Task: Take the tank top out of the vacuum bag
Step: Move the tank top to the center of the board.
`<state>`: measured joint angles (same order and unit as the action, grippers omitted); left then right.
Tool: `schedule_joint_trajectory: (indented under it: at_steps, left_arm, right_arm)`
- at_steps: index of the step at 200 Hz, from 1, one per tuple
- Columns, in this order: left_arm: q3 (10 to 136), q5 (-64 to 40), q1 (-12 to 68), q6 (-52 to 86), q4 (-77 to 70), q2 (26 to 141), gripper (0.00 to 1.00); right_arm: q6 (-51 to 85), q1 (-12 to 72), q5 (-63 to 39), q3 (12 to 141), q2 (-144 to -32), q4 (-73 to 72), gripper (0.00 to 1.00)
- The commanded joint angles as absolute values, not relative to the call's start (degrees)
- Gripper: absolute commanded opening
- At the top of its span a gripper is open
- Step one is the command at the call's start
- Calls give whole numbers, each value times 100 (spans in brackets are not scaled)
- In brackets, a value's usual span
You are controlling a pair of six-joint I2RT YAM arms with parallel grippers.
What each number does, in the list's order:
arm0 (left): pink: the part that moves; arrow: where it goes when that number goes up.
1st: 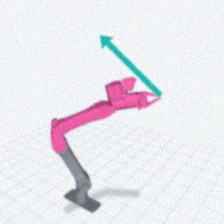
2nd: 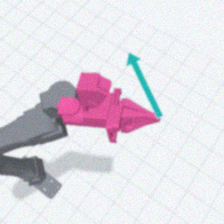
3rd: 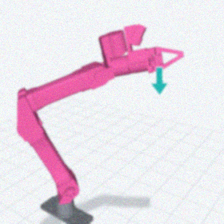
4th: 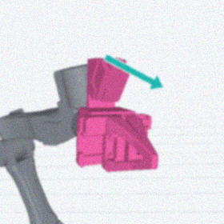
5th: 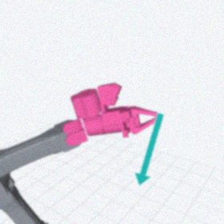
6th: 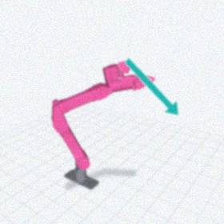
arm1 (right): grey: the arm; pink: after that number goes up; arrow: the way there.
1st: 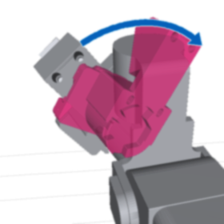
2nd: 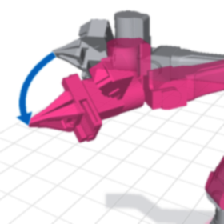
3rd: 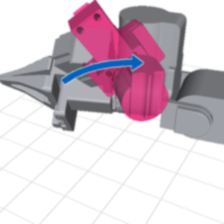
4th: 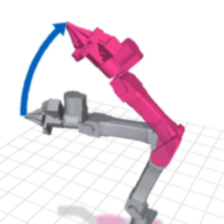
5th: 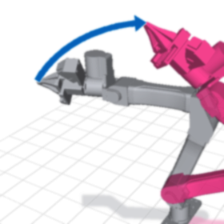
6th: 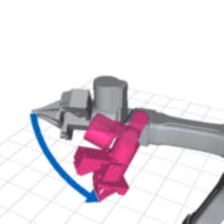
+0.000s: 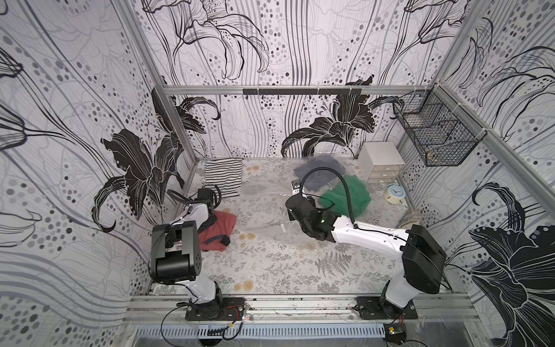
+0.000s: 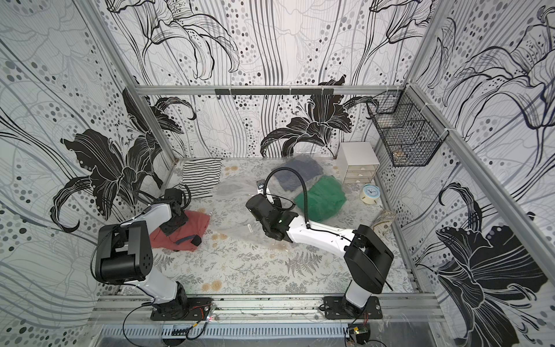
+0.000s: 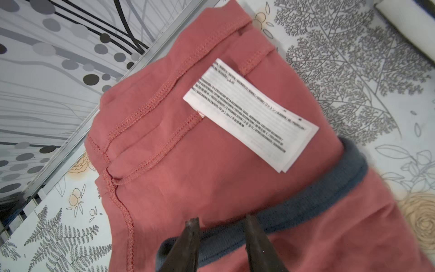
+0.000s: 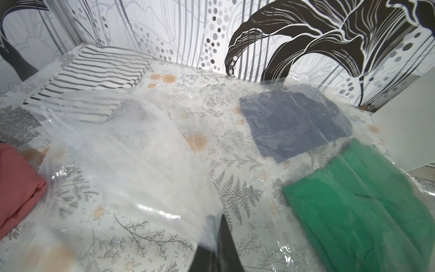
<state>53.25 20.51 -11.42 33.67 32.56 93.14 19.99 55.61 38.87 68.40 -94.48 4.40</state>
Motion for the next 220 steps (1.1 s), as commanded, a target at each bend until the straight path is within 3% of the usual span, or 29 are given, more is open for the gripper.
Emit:
schedule_joint_trajectory:
  at_steps: [1,77,142,155,205,220]
  left_arm:
    - [5484,1879,-1276,3229,3086,9459,35]
    - [5581,1853,-1367,3087,3011,9641,34]
    - [5398,2116,-1366,3555,3510,7857,38]
    - [5148,2128,-1383,3848,3745,7385,44]
    - [4422,2228,-1478,5181,4805,6575,52]
    - [4094,1832,-1563,5038,4560,6620,63]
  right_arm:
    - [2095,5452,4258,6819,-9143,563,0]
    - [1794,5159,4465,6782,-8813,566,0]
    - [1877,5150,4333,6818,-8773,660,0]
    - [1846,5153,4317,6788,-8745,627,0]
    - [1898,5150,4178,6710,-8703,549,0]
    - [1929,5150,4157,6669,-8685,521,0]
